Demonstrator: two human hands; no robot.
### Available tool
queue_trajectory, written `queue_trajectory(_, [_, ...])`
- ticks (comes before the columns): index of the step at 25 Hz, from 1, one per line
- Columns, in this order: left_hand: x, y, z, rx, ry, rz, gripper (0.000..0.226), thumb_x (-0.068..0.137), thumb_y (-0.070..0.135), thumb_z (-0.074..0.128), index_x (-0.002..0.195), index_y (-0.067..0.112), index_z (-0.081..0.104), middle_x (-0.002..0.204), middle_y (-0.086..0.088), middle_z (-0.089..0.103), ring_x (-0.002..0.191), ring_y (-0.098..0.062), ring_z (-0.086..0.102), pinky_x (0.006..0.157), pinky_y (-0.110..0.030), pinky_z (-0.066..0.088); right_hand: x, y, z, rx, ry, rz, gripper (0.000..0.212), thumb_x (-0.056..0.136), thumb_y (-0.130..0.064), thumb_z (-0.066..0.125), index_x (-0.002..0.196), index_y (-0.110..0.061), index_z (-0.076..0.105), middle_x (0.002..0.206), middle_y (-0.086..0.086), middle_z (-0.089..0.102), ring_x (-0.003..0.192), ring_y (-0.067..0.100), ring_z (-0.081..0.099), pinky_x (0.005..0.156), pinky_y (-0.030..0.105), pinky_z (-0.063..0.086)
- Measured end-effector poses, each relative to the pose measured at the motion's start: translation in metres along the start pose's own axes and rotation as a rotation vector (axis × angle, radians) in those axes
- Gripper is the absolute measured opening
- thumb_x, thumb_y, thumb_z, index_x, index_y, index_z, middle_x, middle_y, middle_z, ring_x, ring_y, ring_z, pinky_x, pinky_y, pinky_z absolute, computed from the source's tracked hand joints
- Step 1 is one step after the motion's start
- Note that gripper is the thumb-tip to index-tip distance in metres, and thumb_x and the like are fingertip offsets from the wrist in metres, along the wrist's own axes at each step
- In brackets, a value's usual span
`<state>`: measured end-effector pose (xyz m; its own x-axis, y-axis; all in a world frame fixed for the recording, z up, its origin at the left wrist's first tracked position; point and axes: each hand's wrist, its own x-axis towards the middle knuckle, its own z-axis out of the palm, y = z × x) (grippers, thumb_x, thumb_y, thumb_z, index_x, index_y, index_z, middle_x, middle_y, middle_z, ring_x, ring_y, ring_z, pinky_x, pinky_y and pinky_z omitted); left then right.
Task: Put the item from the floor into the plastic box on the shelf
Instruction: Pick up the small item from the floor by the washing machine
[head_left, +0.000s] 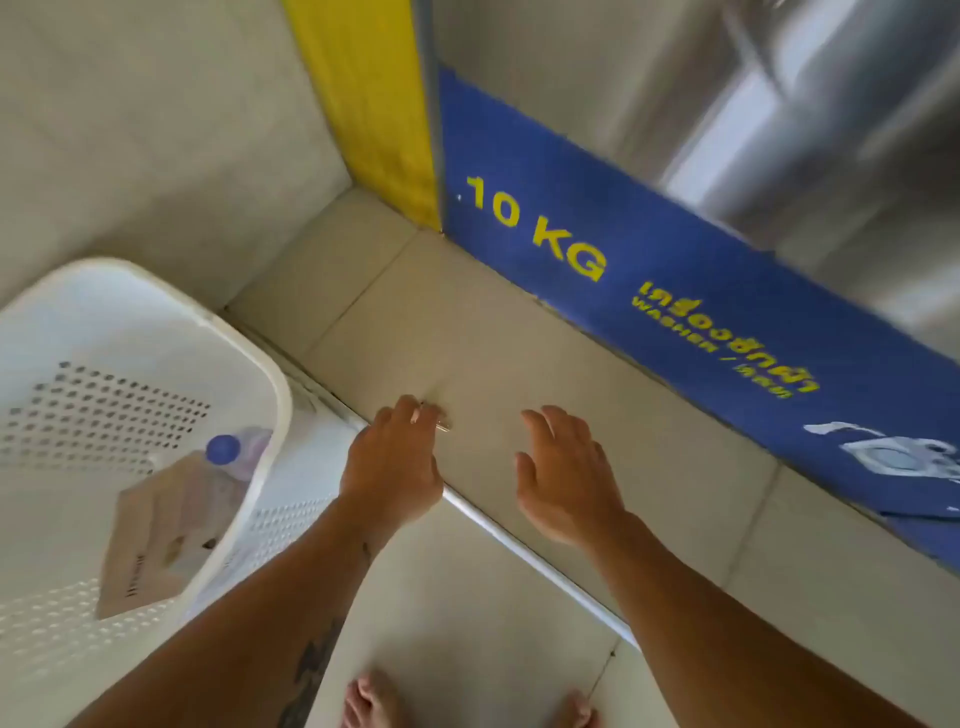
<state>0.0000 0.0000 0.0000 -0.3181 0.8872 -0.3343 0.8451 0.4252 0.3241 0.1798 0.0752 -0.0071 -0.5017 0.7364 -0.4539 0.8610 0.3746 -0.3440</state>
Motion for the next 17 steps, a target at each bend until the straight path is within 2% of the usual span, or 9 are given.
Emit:
queue_trajectory(2, [0.019, -0.011, 0.026, 0.130, 0.088, 0.094, 0.050, 0.073, 0.009, 0.060, 0.122, 0.019, 0.056, 0.121, -0.006, 0.053, 0.102, -0.029, 0.054, 0.078, -0.039, 0.050, 0.028, 0.006, 0.031, -0.065, 0.056, -0.033, 0.056, 0.096, -0.034, 0.041, 0.148, -0.019, 0.026, 0.158, 0.007, 0.023, 0.144, 0.027, 0.020, 0.113, 0.045, 0.029])
queue_trajectory(5, [0.037, -0.025, 0.050, 0.145, 0.110, 0.117, 0.053, 0.068, 0.007, 0.062, 0.120, 0.018, 0.057, 0.125, -0.007, 0.051, 0.107, -0.031, 0.051, 0.079, -0.042, 0.051, 0.057, 0.010, 0.061, -0.151, 0.101, -0.053, 0.060, 0.093, -0.036, 0.044, 0.148, -0.020, 0.026, 0.160, 0.010, 0.020, 0.146, 0.029, 0.018, 0.116, 0.048, 0.024])
queue_trajectory(8, [0.044, -0.040, 0.065, 0.109, 0.152, 0.136, 0.039, 0.073, 0.008, 0.058, 0.109, 0.021, 0.061, 0.117, -0.003, 0.053, 0.101, -0.027, 0.051, 0.076, -0.039, 0.052, 0.068, 0.016, 0.078, -0.185, 0.208, -0.048, 0.061, 0.089, -0.035, 0.045, 0.146, -0.020, 0.030, 0.157, 0.011, 0.026, 0.143, 0.030, 0.022, 0.116, 0.049, 0.022])
queue_trajectory(14, [0.058, -0.052, 0.076, 0.049, 0.242, 0.213, 0.012, 0.085, 0.014, 0.058, 0.096, 0.013, 0.064, 0.101, -0.006, 0.058, 0.085, -0.027, 0.051, 0.066, -0.036, 0.050, 0.074, 0.027, 0.097, -0.183, 0.343, -0.085, 0.065, 0.083, -0.035, 0.044, 0.145, -0.019, 0.036, 0.153, 0.011, 0.034, 0.139, 0.032, 0.029, 0.114, 0.051, 0.025])
queue_trajectory(17, [0.064, -0.052, 0.073, -0.005, 0.173, 0.150, 0.011, 0.085, 0.016, 0.052, 0.092, 0.012, 0.059, 0.093, -0.005, 0.058, 0.081, -0.026, 0.051, 0.063, -0.036, 0.049, 0.075, 0.027, 0.097, -0.181, 0.339, -0.082, 0.066, 0.082, -0.036, 0.045, 0.145, -0.020, 0.036, 0.153, 0.011, 0.033, 0.139, 0.031, 0.028, 0.113, 0.051, 0.026])
